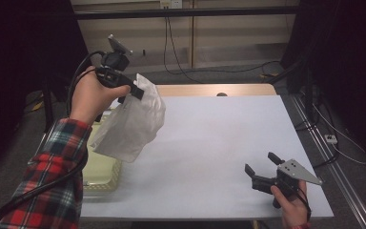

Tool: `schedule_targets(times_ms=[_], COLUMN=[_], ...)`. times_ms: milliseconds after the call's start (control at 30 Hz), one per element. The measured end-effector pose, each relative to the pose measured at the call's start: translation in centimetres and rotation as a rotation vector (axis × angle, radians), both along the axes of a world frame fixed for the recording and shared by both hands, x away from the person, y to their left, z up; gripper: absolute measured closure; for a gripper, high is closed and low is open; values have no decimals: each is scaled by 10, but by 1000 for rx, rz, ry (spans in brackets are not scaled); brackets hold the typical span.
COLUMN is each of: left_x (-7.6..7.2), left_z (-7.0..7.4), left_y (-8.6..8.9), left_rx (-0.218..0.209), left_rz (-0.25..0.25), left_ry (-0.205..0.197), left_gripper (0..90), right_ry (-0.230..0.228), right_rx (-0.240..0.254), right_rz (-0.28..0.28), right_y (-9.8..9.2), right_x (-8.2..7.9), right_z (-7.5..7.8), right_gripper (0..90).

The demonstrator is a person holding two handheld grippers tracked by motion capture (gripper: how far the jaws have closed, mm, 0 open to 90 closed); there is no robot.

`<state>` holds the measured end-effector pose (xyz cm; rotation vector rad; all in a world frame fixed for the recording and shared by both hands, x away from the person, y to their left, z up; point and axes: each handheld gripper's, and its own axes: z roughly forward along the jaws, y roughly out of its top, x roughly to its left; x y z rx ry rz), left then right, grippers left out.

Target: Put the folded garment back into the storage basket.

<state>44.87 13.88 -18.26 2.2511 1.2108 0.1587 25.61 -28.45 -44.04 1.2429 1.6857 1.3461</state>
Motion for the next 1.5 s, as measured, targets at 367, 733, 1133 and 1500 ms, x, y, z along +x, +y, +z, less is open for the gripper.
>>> schedule_targets(times_ms=[367,733,1133,1500], left_x=[-1,-3,-5,-7], left_z=[4,4,4,5], left_y=[11,27,45,61], left_rx=[1,4,0,4], left_rz=[22,49,85,124], left_ry=[-7,0,1,-5], left_gripper=[811,810,811,811], right_ry=[-3,-2,-3,-2], right_rx=[-1,-2,-6,-6], right_rz=[0,0,5,5], right_y=[-1,-1,1,1], right_x=[0,0,1,1], right_z=[0,0,0,-1], right_gripper=[54,54,54,54])
